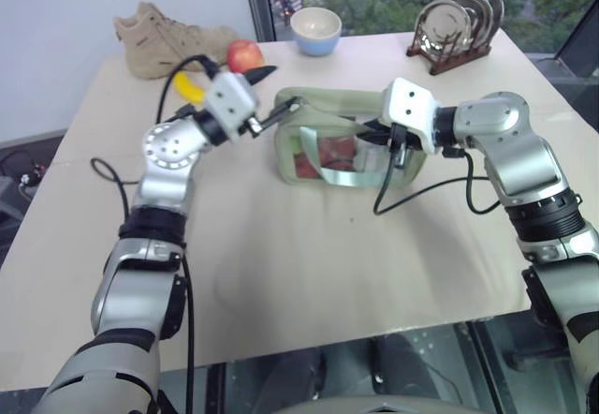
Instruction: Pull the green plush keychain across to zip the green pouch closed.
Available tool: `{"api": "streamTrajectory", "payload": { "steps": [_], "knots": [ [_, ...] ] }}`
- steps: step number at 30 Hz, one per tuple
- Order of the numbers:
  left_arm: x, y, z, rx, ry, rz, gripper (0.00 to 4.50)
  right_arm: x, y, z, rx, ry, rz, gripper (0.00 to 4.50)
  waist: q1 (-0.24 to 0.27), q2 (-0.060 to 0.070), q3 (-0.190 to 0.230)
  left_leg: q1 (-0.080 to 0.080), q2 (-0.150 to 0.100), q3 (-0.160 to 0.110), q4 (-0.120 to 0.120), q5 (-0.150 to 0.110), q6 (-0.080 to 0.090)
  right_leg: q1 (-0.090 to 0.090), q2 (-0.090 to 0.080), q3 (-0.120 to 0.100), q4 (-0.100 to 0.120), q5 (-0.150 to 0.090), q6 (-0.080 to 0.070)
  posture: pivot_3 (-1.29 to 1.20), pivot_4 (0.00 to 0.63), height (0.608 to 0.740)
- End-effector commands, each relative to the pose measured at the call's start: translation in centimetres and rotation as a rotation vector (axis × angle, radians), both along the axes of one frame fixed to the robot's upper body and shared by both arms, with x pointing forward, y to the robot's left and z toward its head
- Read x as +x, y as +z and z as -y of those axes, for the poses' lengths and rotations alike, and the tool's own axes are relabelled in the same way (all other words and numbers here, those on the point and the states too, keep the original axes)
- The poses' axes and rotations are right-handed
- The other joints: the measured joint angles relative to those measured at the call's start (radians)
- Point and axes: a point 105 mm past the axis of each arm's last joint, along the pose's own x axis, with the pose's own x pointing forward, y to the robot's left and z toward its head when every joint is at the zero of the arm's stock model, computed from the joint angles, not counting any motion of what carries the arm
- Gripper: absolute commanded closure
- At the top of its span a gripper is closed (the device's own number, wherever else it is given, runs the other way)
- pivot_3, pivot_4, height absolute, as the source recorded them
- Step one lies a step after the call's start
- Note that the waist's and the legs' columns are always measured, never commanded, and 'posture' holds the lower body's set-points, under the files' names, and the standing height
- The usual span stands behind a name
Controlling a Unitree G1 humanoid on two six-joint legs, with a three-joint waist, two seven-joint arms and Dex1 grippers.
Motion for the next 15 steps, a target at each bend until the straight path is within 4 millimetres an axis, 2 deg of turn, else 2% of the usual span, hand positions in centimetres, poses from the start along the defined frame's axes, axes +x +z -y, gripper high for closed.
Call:
{"api": "streamTrajectory", "payload": {
  "steps": [1,5,8,12,15],
  "knots": [
    [-1.8,-0.3,-2.3,-0.196,-0.110,-0.177,1.74,-0.5,1.4,-0.4,0.017,0.025,0.046,4.50,-0.006,0.000,0.000,0.000,0.000,0.000,0.000,0.000,0.000,0.000,0.000,0.000,0.000,0.000,0.000,0.00,0.150,0.740],
    [-4.5,-3.6,-1.1,-0.203,-0.235,-0.368,1.74,-0.7,1.3,-0.5,0.010,0.041,0.037,4.50,-0.008,0.000,0.000,0.000,-0.001,-0.002,0.000,0.000,0.000,0.000,-0.001,-0.001,0.000,0.000,0.000,0.00,0.150,0.740],
    [-5.6,-5.6,0.3,-0.213,-0.246,-0.432,1.74,-0.8,1.2,-0.6,0.008,0.047,0.034,4.50,-0.008,0.000,0.000,0.000,-0.002,-0.003,0.000,0.000,0.000,0.001,-0.001,-0.003,0.000,0.000,0.000,0.00,0.150,0.740],
    [-5.7,-6.8,1.6,-0.225,-0.227,-0.453,1.74,-1.0,1.3,-0.7,0.006,0.051,0.035,4.50,-0.001,0.000,0.000,0.000,-0.001,-0.003,0.000,0.000,0.000,0.001,-0.001,-0.003,-0.003,0.000,0.000,0.00,0.150,0.740],
    [-4.5,-7.0,2.0,-0.247,-0.159,-0.427,1.74,-1.2,1.3,-0.7,-0.001,0.055,0.033,4.50,0.004,0.000,0.000,0.000,-0.001,-0.002,0.001,0.000,0.000,0.001,-0.001,-0.002,-0.002,0.000,0.000,0.00,0.150,0.740]
  ]
}}
